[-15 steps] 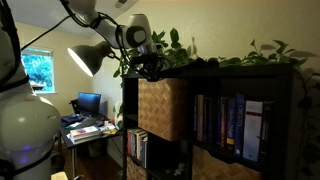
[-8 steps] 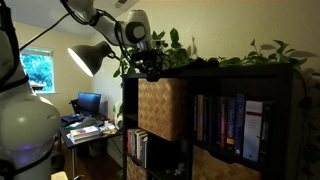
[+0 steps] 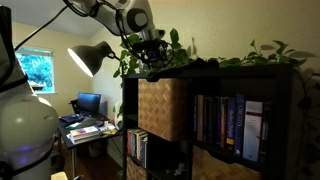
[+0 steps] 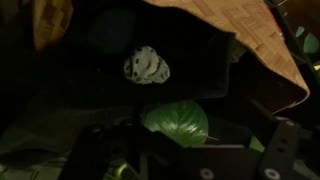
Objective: Open the top drawer, put the objects on the counter in, then close the drawer
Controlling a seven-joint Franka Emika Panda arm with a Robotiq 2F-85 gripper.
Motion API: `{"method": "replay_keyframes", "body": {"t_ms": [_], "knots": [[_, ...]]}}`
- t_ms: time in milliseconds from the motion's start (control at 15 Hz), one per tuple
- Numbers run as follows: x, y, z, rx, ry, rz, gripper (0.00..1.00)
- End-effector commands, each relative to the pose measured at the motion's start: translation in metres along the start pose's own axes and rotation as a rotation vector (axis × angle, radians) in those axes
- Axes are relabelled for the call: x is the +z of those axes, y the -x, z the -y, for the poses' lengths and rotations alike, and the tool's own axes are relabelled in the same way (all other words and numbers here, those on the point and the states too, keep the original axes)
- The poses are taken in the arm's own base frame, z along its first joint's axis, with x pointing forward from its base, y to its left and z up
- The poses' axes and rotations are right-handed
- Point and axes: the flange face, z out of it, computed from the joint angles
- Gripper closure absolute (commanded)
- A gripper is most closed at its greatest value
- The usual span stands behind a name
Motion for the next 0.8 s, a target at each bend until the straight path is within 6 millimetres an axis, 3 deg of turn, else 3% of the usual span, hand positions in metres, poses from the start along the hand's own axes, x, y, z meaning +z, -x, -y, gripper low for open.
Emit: {"method": "replay_keyframes", "body": {"t_ms": [0, 333, 733], "knots": [[-0.015, -0.001, -0.029, 0.079, 0.067, -0.006, 0.00], [-0.012, -0.001, -0.066, 0.137, 0.130, -0.066, 0.00], [0.012, -0.006, -0.083, 0.182, 0.173, -0.122, 0.00]]}}
